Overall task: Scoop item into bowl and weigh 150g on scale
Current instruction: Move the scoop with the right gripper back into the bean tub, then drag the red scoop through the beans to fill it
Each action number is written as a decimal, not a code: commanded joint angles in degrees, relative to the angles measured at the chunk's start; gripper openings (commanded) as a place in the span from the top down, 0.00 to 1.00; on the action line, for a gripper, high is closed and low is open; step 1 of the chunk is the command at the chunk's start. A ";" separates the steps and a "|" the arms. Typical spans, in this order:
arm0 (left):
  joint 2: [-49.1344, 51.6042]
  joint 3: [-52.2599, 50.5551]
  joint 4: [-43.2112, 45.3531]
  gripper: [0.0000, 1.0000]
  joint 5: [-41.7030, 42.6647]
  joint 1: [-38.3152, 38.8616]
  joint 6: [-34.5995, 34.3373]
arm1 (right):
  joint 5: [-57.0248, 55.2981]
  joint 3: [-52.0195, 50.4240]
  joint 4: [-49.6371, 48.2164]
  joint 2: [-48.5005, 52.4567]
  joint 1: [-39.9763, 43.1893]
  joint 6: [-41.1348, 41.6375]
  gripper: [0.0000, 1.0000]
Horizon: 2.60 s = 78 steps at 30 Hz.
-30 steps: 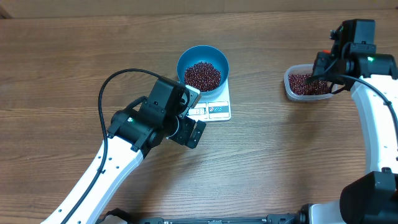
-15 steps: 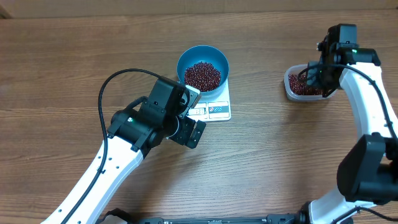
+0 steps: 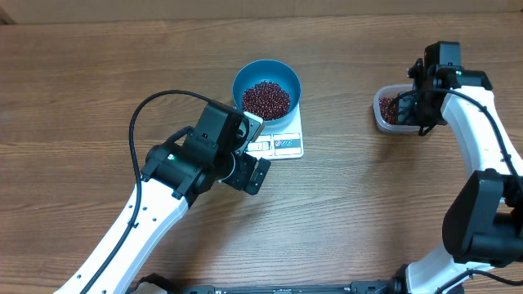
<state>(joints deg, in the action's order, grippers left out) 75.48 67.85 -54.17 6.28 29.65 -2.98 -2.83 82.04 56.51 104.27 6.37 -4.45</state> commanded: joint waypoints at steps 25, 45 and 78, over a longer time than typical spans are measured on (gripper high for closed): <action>-0.15 0.13 0.20 0.00 0.66 0.28 0.04 | 13.25 0.98 -1.51 -2.97 0.20 0.13 0.96; -0.15 0.13 0.20 0.00 0.66 0.28 0.04 | 30.80 0.96 -0.63 -3.02 9.55 0.96 0.97; -0.15 0.13 0.22 0.00 0.66 0.28 0.02 | 38.66 1.31 -0.61 -4.70 15.41 1.60 0.96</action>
<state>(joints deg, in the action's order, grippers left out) 75.48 67.85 -54.17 6.28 29.65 -2.98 31.27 81.36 56.21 101.73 20.40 -3.01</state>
